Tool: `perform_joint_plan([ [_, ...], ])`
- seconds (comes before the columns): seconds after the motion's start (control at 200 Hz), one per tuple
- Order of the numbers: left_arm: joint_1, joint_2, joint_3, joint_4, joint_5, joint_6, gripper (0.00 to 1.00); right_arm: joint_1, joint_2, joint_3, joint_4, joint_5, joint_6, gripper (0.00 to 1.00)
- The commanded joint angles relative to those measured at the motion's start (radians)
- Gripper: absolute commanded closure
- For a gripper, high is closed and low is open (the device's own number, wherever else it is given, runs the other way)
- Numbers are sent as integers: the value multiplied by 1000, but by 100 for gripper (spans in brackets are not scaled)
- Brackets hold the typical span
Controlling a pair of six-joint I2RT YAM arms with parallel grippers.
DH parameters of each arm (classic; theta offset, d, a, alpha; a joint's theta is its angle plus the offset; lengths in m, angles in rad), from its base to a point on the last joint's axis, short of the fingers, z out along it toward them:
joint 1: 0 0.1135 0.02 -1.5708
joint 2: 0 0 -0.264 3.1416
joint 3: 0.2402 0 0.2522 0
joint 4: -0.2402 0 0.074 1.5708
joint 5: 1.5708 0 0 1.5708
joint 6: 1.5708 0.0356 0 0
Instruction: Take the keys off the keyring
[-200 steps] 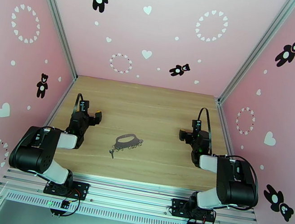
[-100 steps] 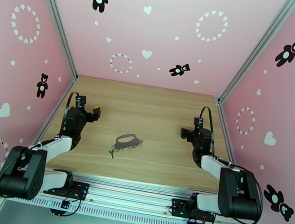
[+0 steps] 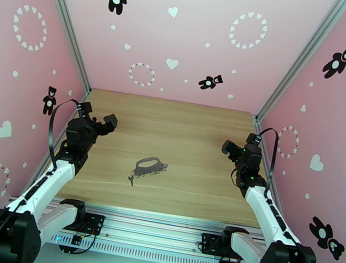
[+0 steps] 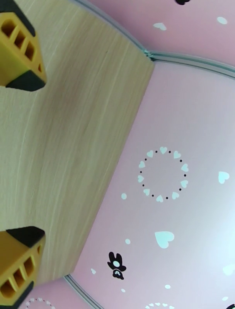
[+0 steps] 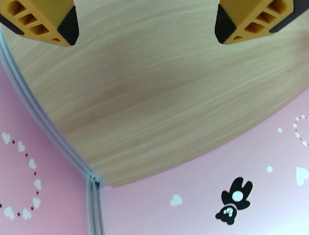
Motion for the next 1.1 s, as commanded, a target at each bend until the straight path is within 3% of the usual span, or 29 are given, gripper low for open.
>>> perform_joint_plan([
  [0.0,5,43,60,-114,11,-156,1,0,25,30,-117,-132,61,1],
  [0.1,-33,89,151,-261,11,-160,1,9,37,57,-155,-219,71,1],
  [0.23,-153,77,188,-338,-20,-182,1,46,52,94,-243,-291,63,1],
  [0.425,-368,118,269,-504,-68,-316,2,128,55,104,-334,-351,83,1],
  [0.606,-562,158,266,-506,-107,-494,2,214,68,99,-388,-391,92,1],
  [0.841,-779,363,361,-526,-203,-660,14,264,81,56,-379,-431,89,1],
  [1.091,-869,639,546,-630,-246,-758,26,266,114,43,-363,-493,71,1],
])
